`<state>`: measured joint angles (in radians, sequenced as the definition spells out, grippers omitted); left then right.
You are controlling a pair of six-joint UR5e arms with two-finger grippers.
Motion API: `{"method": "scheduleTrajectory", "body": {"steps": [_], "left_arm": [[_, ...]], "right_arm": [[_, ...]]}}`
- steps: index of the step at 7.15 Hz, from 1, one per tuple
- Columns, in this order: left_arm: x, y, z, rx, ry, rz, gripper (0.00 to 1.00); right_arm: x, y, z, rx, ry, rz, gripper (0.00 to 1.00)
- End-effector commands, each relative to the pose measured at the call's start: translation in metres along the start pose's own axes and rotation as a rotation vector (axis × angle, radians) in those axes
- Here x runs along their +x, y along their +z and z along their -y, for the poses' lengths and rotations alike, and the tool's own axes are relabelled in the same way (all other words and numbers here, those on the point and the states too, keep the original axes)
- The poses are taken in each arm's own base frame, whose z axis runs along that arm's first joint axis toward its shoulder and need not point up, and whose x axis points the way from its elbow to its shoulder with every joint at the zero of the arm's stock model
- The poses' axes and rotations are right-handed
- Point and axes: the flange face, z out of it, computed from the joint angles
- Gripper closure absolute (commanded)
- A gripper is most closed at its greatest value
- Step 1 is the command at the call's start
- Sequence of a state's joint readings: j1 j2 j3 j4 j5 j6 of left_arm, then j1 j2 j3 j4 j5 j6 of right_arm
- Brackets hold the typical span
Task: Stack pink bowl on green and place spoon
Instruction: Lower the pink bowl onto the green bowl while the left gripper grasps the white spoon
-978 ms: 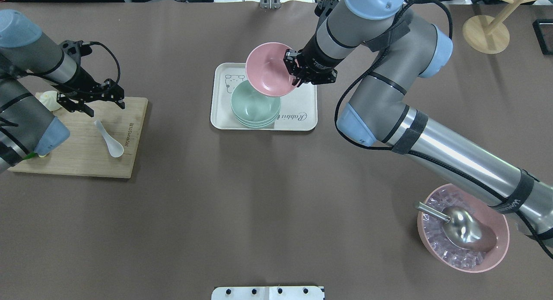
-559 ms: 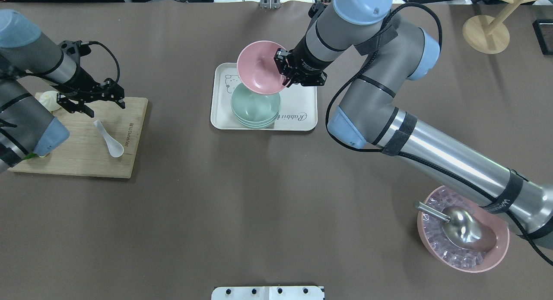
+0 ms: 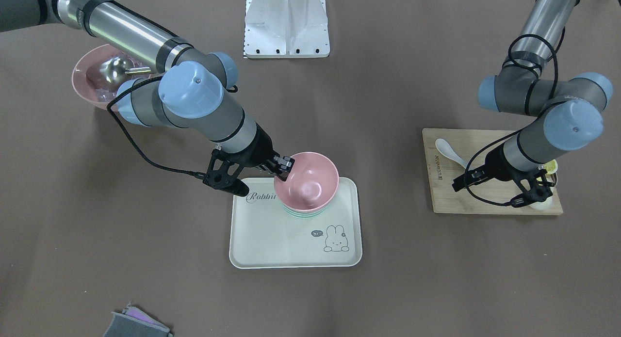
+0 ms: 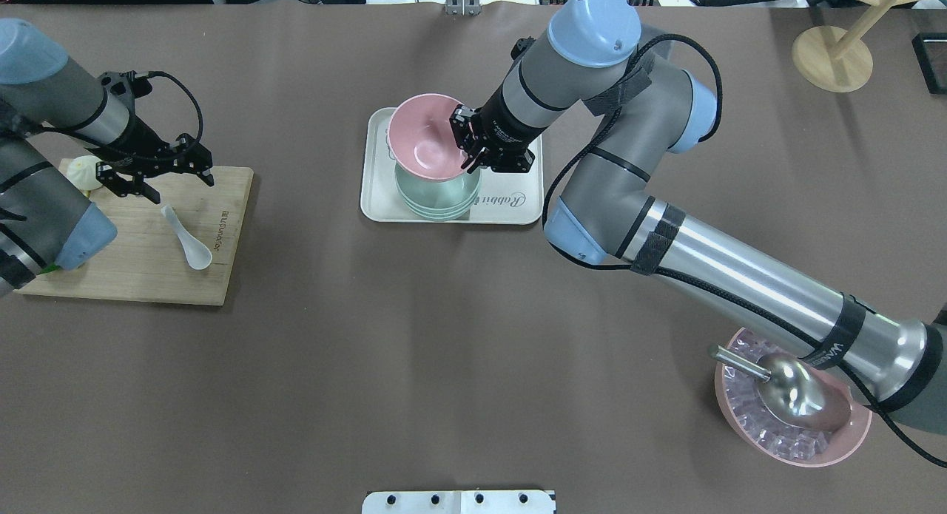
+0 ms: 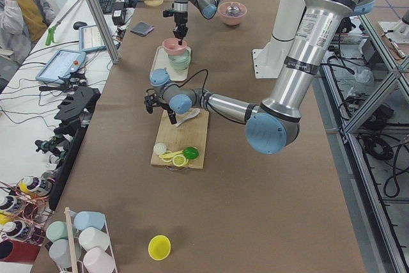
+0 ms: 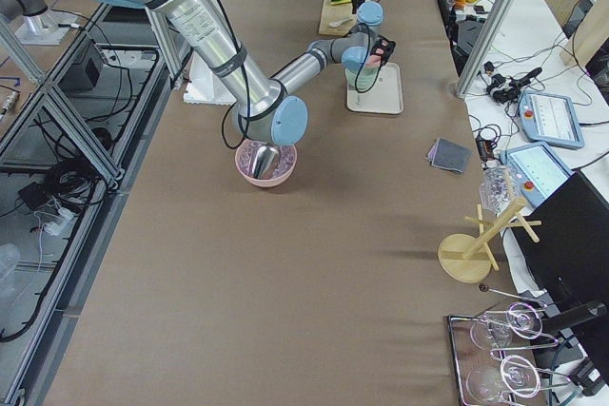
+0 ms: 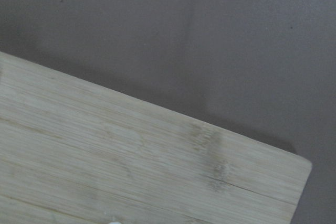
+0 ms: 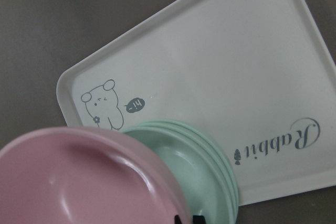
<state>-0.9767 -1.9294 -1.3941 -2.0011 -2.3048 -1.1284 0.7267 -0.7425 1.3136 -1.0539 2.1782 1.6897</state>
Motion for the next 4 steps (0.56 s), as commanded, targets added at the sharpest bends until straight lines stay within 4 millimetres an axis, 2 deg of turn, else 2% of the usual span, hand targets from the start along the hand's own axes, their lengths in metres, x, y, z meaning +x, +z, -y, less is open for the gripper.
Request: {"method": "scheduleTrajectory", "body": {"steps": [1,2,3,4], "left_arm": [[-0.006,0.002,-0.002,-0.003,-0.033,0.004,0.04],[-0.008,0.005,-0.004,-0.007,-0.066,0.007,0.04],[-0.011,0.013,-0.017,-0.02,-0.108,0.016,0.04],[-0.015,0.011,-0.024,-0.024,-0.127,0.011,0.05]], "right_arm": [[0.002,0.009,-0.01,-0.021,-0.001,-0.009,1.0],[0.0,0.011,-0.015,-0.023,-0.004,-0.005,0.03],[-0.001,0.01,-0.017,-0.021,0.012,0.0,0.0],[-0.004,0.005,-0.018,-0.022,0.01,0.01,0.0]]}}
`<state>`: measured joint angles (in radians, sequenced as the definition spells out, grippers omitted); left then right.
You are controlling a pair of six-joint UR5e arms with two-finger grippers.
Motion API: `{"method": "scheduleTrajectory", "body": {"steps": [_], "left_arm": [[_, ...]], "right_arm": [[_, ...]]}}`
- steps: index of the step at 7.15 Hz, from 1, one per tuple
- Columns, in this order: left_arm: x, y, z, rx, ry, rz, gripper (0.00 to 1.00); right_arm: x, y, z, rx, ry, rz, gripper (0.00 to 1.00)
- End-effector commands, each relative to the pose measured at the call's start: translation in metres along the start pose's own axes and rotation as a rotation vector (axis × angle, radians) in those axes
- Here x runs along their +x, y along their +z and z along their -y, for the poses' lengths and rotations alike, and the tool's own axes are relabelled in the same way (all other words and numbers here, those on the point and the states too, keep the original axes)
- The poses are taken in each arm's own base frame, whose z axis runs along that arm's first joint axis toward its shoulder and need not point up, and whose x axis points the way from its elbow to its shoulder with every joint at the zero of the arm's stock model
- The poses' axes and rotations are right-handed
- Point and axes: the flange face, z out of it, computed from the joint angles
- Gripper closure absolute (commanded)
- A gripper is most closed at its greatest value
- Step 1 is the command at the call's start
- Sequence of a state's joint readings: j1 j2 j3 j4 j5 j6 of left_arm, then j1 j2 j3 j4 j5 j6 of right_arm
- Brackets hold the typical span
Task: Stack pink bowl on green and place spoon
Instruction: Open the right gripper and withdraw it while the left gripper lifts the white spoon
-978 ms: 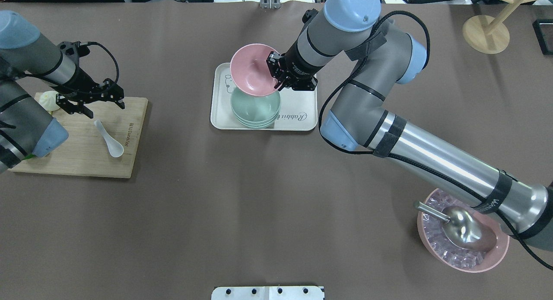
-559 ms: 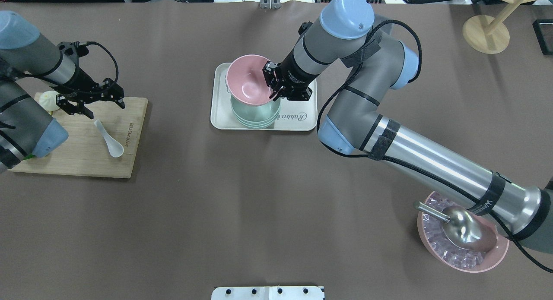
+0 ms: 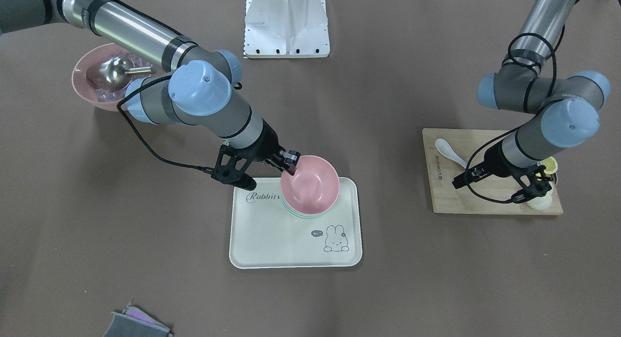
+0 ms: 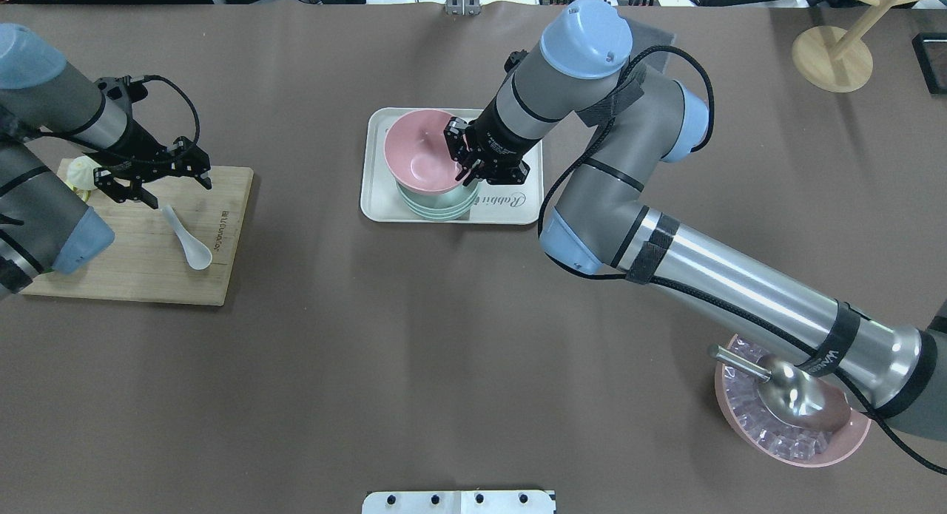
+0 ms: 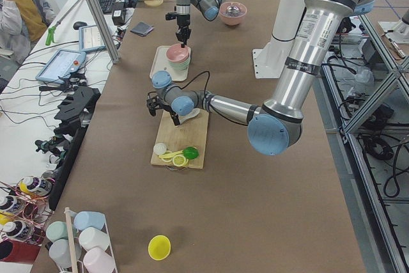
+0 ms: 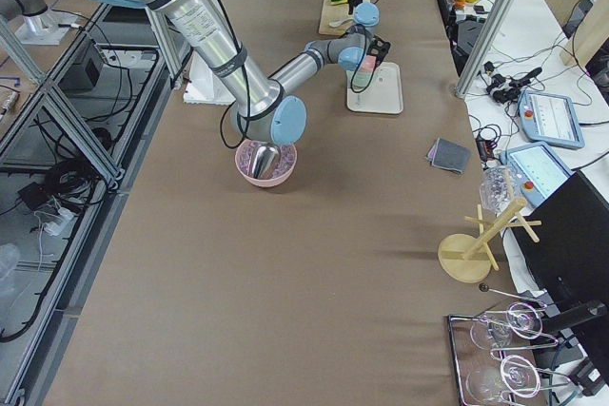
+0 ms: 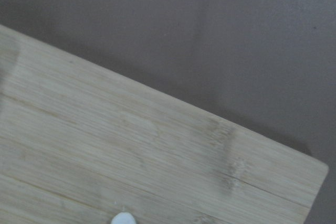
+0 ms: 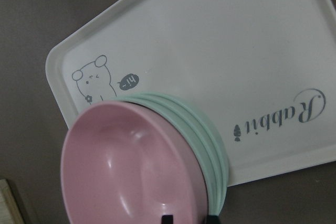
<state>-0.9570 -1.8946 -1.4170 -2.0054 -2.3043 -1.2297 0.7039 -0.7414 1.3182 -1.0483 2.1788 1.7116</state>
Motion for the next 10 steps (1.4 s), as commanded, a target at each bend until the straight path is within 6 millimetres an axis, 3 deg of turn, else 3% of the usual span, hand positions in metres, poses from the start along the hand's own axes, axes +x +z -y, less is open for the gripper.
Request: {"method": "scheduleTrajectory", "body": {"steps": [1,3,4,5,7,8,9,10], "left_arm": [[-0.001,0.003,-0.018,-0.014,-0.06,-0.004,0.15],[0.005,0.003,-0.024,-0.016,-0.112,-0.006,0.6],[-0.007,0.007,-0.024,-0.016,-0.125,0.008,0.84],[-0.013,0.006,-0.027,-0.017,-0.125,0.01,1.0],[0.013,-0.021,-0.046,-0.038,-0.129,0.006,1.0],[0.046,-0.036,-0.055,-0.081,-0.109,-0.026,1.0],[0.07,-0.049,-0.057,-0.083,-0.085,-0.056,1.0],[0.104,-0.064,-0.06,-0.071,-0.05,-0.091,1.0]], "right_arm": [[-0.004,-0.007,-0.004,0.001,-0.001,0.016,0.0],[-0.005,-0.008,-0.003,0.004,-0.002,0.018,0.0],[-0.004,-0.009,0.0,0.008,0.0,0.017,0.0],[-0.004,-0.01,0.0,0.01,0.001,0.018,0.0],[-0.005,-0.011,0.001,0.014,0.001,0.02,0.0],[-0.006,-0.015,0.005,0.02,0.003,0.024,0.0],[-0.001,-0.028,0.023,0.034,0.015,0.025,0.0],[0.028,-0.047,0.049,0.014,0.036,0.01,0.0]]}}
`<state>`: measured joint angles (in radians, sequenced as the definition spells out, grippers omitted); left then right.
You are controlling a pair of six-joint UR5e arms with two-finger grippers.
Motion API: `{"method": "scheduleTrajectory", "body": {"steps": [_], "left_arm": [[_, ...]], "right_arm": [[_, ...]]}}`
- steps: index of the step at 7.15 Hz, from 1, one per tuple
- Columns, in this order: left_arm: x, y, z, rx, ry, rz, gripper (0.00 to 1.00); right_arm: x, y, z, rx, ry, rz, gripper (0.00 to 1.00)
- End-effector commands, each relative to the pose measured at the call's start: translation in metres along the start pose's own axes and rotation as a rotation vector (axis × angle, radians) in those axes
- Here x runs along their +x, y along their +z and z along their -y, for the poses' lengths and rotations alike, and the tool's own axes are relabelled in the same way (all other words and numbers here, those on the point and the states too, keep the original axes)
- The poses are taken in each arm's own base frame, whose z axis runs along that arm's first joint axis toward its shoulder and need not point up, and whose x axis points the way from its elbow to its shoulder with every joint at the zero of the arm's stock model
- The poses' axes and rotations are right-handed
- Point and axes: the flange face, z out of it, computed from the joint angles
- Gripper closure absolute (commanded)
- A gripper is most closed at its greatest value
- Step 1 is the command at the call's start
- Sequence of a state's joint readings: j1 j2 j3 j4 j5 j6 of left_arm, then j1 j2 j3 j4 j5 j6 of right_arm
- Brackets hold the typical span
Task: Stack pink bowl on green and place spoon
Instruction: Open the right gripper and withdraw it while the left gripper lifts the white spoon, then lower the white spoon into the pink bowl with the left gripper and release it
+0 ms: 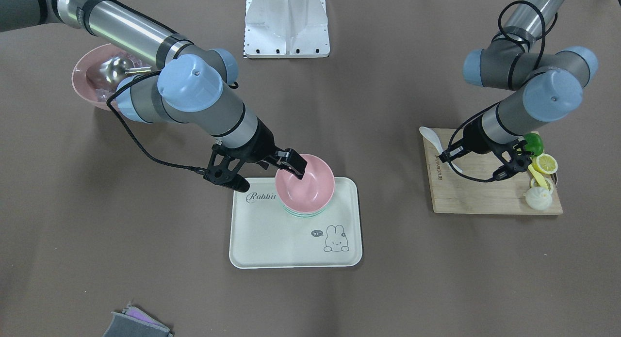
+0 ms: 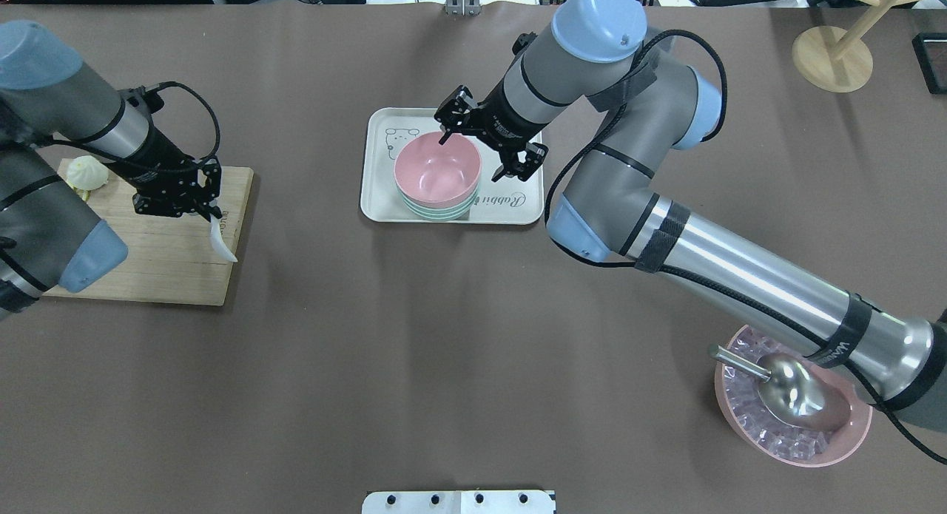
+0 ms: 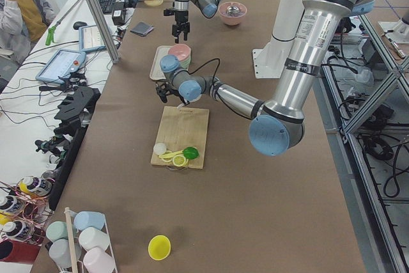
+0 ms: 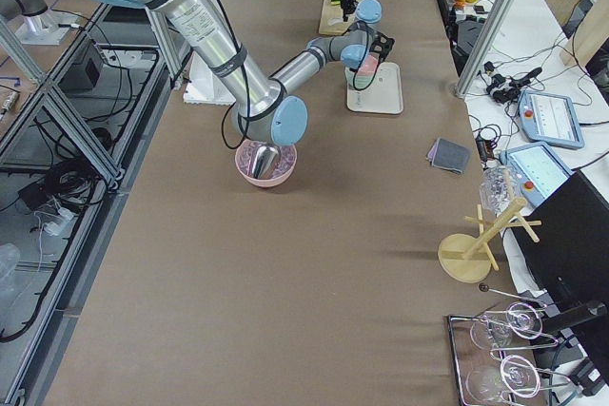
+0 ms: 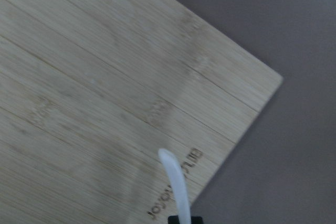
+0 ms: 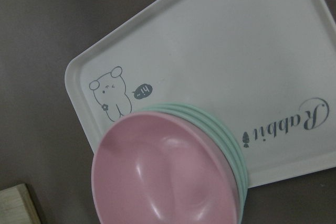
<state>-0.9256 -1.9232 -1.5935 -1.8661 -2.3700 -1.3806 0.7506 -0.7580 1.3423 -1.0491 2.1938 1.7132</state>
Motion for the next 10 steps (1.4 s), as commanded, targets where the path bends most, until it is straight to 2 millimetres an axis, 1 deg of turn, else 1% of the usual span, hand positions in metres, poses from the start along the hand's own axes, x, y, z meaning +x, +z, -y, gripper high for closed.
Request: {"method": "scheduleTrajectory", "body": {"steps": [1,2,3,4,5,6,7,8,9,10], "left_arm": [[0.065,-0.027,-0.015,0.006,0.064,-0.063,1.0],[0.105,-0.036,-0.019,0.012,0.085,-0.089,1.0],[0.14,-0.041,-0.025,0.013,0.081,-0.108,1.0],[0.184,-0.047,-0.033,0.012,0.074,-0.125,1.0],[0.211,-0.039,-0.049,0.046,0.095,-0.125,1.0],[0.23,-0.03,-0.065,0.076,0.123,-0.126,1.0],[0.263,-0.035,-0.074,0.086,0.137,-0.138,1.0],[0.286,-0.028,-0.081,0.075,0.146,-0.132,1.0],[0.29,-0.022,-0.086,0.11,0.165,-0.137,1.0],[0.291,-0.019,-0.092,0.115,0.191,-0.159,1.0]], "right_arm": [[0.066,-0.057,0.061,-0.021,-0.004,-0.013,0.0],[0.12,-0.094,0.098,-0.017,-0.041,-0.021,0.0],[0.165,-0.128,0.134,0.0,-0.058,-0.029,0.0],[0.212,-0.155,0.161,-0.003,-0.087,-0.036,0.0],[0.257,-0.177,0.181,0.006,-0.153,-0.047,0.0],[0.307,-0.191,0.197,0.022,-0.228,-0.073,0.0],[0.346,-0.207,0.21,0.036,-0.288,-0.099,0.0],[0.365,-0.219,0.219,0.041,-0.325,-0.122,0.0],[0.374,-0.227,0.224,0.044,-0.338,-0.134,0.0],[0.376,-0.228,0.225,0.045,-0.341,-0.136,0.0]]}}
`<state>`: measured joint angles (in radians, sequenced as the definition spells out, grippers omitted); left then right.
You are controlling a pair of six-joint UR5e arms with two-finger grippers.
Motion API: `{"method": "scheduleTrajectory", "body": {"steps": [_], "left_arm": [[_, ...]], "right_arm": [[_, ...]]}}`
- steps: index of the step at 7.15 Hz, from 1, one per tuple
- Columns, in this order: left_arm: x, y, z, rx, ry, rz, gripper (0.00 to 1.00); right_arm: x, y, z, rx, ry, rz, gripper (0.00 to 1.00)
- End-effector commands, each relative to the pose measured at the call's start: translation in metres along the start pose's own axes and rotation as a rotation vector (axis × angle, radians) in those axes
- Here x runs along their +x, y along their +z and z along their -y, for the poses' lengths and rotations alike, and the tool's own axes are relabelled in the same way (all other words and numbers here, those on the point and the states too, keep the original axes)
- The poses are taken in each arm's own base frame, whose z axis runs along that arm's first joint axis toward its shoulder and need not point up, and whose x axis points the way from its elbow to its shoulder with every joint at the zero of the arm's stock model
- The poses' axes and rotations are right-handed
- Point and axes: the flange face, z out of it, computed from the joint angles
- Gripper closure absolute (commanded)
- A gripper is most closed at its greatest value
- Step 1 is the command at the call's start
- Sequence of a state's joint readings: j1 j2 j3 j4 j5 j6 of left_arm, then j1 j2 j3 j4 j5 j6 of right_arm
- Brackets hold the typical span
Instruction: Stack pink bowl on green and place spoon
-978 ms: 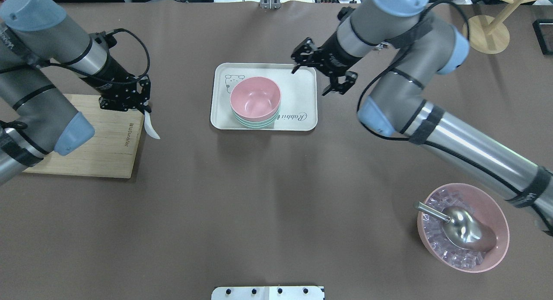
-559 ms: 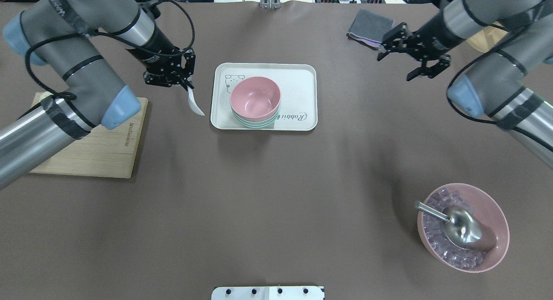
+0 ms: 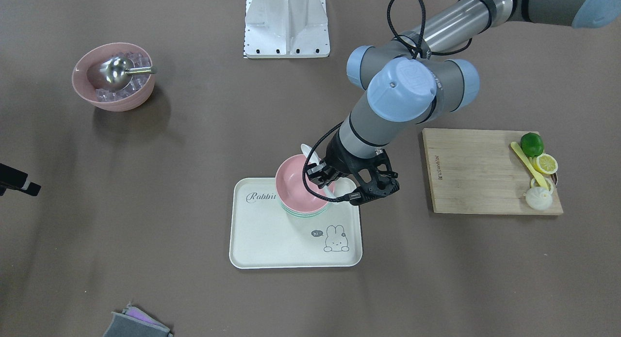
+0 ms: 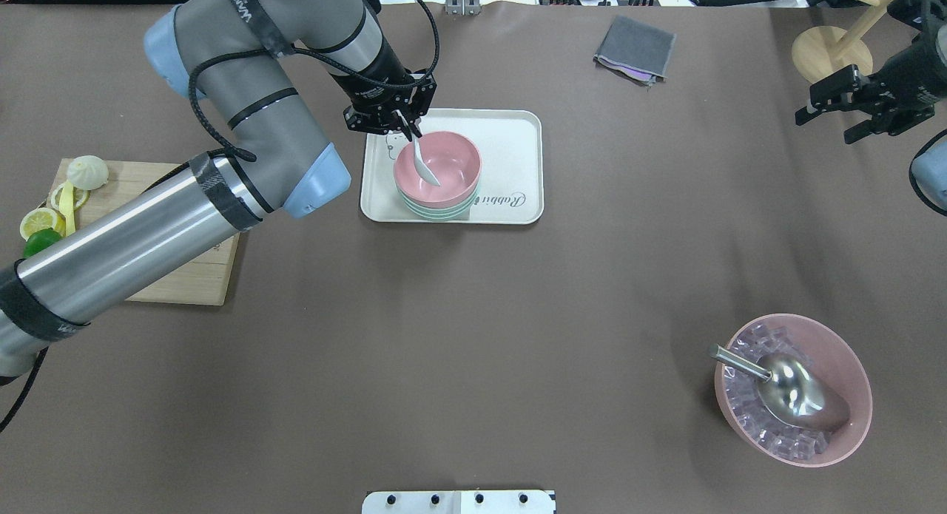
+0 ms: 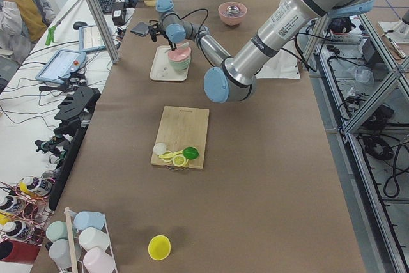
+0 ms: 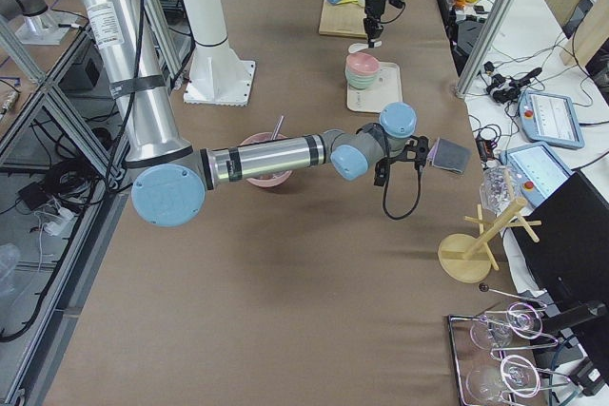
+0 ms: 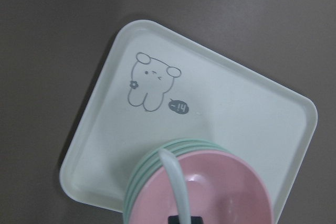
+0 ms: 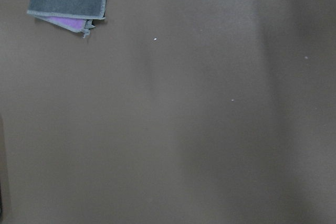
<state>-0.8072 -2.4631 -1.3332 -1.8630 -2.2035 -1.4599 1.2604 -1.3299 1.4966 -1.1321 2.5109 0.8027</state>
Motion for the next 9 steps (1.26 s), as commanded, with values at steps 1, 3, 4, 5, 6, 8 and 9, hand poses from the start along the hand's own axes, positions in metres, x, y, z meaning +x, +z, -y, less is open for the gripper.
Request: {"method": "scheduleTrajectory", "body": {"steps": [1,3,4,5,6,8,9], "left_arm": [[0.005,0.005,-0.007,0.014,0.038,-0.03,0.67],[0.0,-0.012,-0.002,0.033,0.065,-0.044,0.01],[-0.08,-0.022,0.012,0.024,0.129,-0.019,0.01],[-0.172,-0.041,0.027,0.033,0.276,0.024,0.01],[-0.236,-0.069,0.058,0.029,0.351,0.055,0.01],[-0.383,-0.118,0.107,0.018,0.515,0.111,0.01],[-0.466,-0.146,0.12,0.021,0.608,0.148,0.01]], "right_arm": [[0.011,-0.004,0.002,0.004,-0.012,-0.011,0.0],[0.017,-0.006,0.001,0.01,-0.004,-0.016,0.0],[0.027,-0.01,0.002,0.015,0.005,-0.021,0.0],[0.04,-0.009,0.004,0.007,-0.024,-0.04,0.0],[0.06,-0.022,0.01,-0.008,-0.073,-0.076,0.0],[0.102,-0.053,0.023,-0.039,-0.165,-0.177,0.0],[0.112,-0.063,0.027,-0.047,-0.207,-0.216,0.0]]}}
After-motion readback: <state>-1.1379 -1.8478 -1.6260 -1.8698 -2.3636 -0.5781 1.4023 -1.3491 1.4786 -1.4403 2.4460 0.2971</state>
